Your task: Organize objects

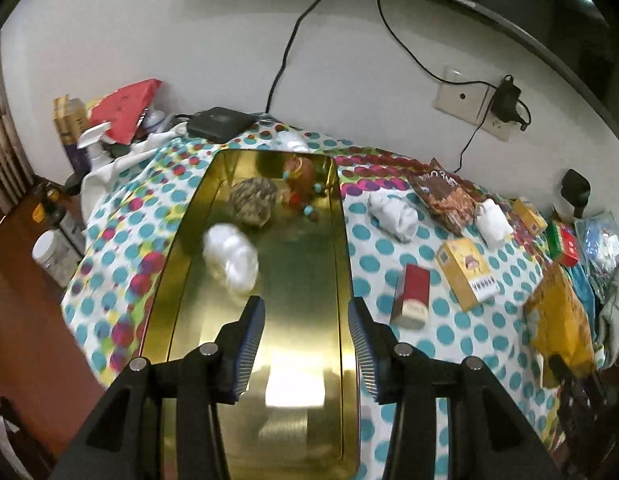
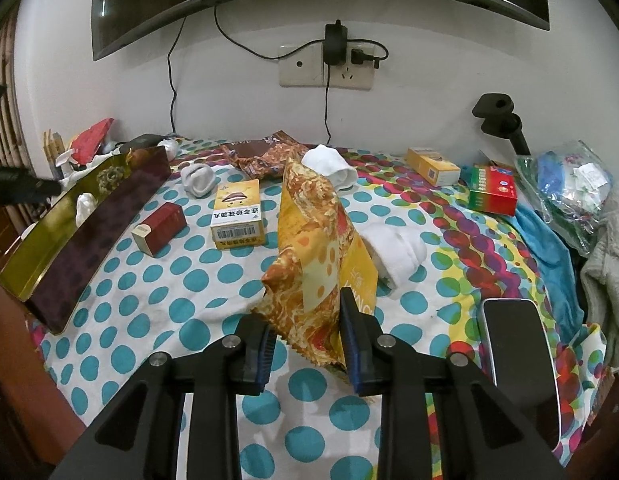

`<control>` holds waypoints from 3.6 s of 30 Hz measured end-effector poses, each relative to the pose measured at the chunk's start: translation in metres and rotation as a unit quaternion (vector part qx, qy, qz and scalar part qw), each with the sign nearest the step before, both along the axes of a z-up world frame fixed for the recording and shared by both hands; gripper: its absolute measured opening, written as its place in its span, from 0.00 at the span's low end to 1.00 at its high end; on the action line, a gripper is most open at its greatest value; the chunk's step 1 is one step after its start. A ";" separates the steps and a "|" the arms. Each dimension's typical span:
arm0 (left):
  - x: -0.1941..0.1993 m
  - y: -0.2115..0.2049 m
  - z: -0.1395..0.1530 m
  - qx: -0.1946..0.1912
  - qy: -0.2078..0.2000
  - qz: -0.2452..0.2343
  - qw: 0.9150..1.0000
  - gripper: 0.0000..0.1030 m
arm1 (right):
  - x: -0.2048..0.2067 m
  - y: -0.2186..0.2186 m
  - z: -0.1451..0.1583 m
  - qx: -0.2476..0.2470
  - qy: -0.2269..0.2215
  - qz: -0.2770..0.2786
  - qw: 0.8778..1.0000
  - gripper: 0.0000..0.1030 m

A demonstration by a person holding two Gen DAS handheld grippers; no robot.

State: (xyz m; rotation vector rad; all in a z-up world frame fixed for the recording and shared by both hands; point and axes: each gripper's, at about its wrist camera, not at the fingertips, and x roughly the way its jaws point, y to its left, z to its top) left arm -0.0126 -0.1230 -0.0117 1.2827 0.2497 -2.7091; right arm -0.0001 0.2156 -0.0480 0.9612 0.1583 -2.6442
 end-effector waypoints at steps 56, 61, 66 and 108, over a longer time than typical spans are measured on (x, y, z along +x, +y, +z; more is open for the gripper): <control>0.124 -0.160 -0.011 0.047 -0.014 0.086 0.995 0.43 | -0.036 -0.371 0.037 0.168 0.015 0.140 0.976 0.25; 0.122 -0.157 -0.006 0.036 -0.018 0.090 0.995 0.43 | -0.048 -0.373 0.028 0.154 -0.022 0.140 0.978 0.26; 0.126 -0.151 0.009 0.012 -0.014 0.095 0.995 0.43 | -0.049 -0.370 0.024 0.138 -0.045 0.154 0.977 0.40; 0.038 0.110 -0.071 0.012 -0.050 -0.130 0.990 0.43 | -0.010 0.000 -0.054 0.026 -0.076 -0.130 0.988 1.00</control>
